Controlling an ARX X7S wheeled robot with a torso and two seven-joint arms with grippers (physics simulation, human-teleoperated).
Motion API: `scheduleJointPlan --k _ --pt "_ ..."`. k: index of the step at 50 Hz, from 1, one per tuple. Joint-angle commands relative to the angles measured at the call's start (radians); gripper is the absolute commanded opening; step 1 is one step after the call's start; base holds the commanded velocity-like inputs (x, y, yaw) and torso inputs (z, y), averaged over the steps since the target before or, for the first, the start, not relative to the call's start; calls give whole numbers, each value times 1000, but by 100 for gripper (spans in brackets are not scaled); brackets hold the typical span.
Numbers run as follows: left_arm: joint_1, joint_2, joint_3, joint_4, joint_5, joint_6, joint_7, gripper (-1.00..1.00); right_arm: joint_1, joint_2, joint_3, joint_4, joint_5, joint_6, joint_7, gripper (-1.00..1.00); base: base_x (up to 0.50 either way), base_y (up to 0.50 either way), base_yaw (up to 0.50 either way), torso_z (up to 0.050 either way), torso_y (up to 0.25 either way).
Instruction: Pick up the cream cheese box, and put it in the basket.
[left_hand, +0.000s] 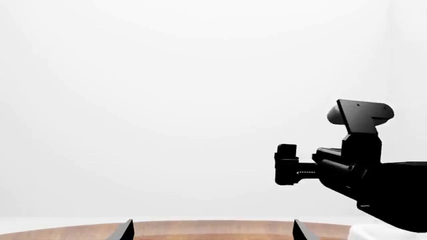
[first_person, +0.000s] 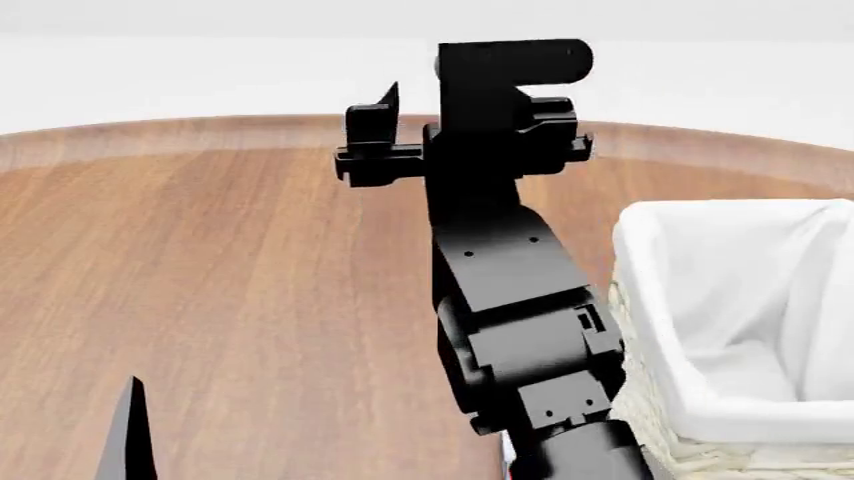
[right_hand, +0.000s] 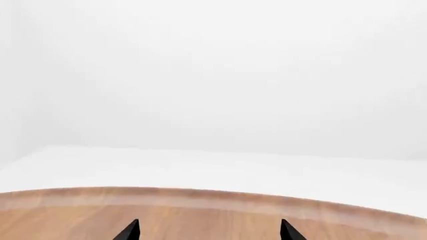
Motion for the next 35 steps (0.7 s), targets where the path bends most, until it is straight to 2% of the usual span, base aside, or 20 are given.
scheduleJointPlan --k 1,6,16,35 --pt "-2 -5 1 -3 -7 5 -6 100 65 -11 -314 326 328 -193 24 100 0 0 0 0 0" --pt "-2 -8 5 -3 -7 7 -7 100 61 -11 -473 359 468 -244 36 100 0 0 0 0 0" --pt "0 -10 2 -9 -17 22 -11 100 25 -11 -668 397 652 -314 38 100 0 0 0 0 0" --pt "-1 -19 2 -13 -31 32 -19 100 -36 -11 -913 427 853 -346 38 100 0 0 0 0 0"
